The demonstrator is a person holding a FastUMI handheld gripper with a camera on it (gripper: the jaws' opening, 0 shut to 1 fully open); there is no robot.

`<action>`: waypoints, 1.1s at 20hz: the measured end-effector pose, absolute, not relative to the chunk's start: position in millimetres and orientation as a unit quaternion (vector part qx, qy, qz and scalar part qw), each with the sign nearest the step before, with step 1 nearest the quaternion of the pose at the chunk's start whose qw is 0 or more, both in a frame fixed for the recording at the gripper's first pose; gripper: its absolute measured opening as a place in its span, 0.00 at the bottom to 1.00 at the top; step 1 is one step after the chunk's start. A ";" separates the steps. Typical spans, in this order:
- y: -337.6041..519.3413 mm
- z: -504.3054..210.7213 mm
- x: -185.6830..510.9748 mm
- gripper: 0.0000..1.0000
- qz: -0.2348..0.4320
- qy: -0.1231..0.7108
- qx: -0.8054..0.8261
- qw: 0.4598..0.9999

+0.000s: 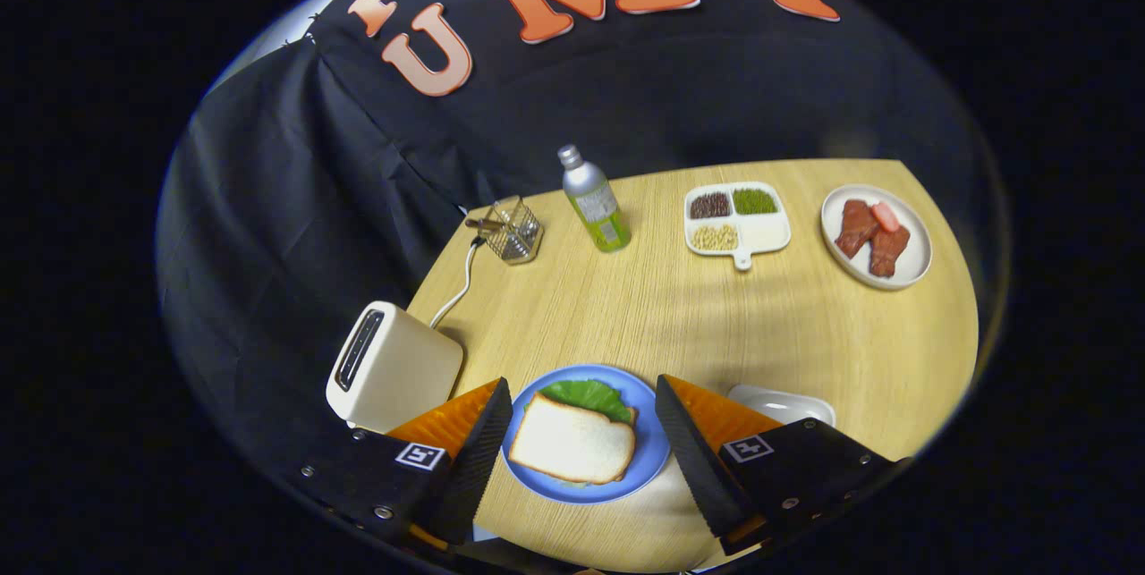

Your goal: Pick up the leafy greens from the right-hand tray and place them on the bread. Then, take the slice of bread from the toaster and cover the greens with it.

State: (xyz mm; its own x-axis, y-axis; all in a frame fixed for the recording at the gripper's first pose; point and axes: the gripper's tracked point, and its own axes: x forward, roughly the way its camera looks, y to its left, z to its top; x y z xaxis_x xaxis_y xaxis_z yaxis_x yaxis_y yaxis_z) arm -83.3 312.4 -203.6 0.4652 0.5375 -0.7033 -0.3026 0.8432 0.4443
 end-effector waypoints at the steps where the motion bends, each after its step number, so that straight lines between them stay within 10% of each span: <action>1: 308.3 -184.7 -78.8 0.97 0.249 0.432 0.127 0.857; 22: 156.8 125.9 -25.3 0.98 0.090 -0.012 0.015 0.996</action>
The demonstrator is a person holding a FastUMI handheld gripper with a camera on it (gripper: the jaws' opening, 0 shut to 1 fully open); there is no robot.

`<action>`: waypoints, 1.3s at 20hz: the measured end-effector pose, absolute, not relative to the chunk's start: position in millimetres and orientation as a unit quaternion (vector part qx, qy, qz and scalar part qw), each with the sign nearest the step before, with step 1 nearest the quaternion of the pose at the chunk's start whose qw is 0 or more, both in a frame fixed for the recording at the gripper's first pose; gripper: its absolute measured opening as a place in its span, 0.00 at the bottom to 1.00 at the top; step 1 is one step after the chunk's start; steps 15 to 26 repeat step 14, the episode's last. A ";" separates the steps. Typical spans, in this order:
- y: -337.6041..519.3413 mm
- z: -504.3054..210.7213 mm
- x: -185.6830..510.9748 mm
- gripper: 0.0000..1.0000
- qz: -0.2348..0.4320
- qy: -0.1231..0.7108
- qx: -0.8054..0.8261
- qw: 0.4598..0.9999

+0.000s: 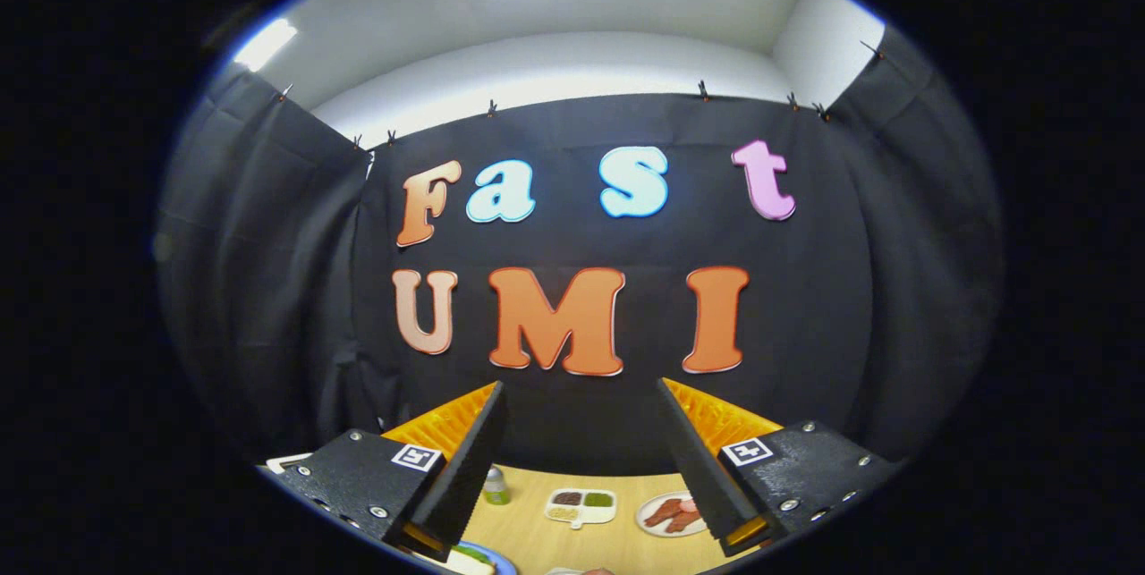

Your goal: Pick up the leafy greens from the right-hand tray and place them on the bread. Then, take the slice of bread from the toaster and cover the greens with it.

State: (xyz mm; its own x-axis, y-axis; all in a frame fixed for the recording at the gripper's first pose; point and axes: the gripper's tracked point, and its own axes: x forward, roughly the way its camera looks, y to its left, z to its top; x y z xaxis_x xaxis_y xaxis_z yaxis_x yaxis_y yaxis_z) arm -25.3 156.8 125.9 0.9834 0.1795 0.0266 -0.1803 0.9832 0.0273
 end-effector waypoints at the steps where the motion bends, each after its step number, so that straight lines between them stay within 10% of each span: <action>1: 149.6 133.4 -26.6 0.98 0.079 -0.019 0.008 0.997; 26: 128.7 155.0 -33.6 0.98 0.046 -0.038 -0.029 0.998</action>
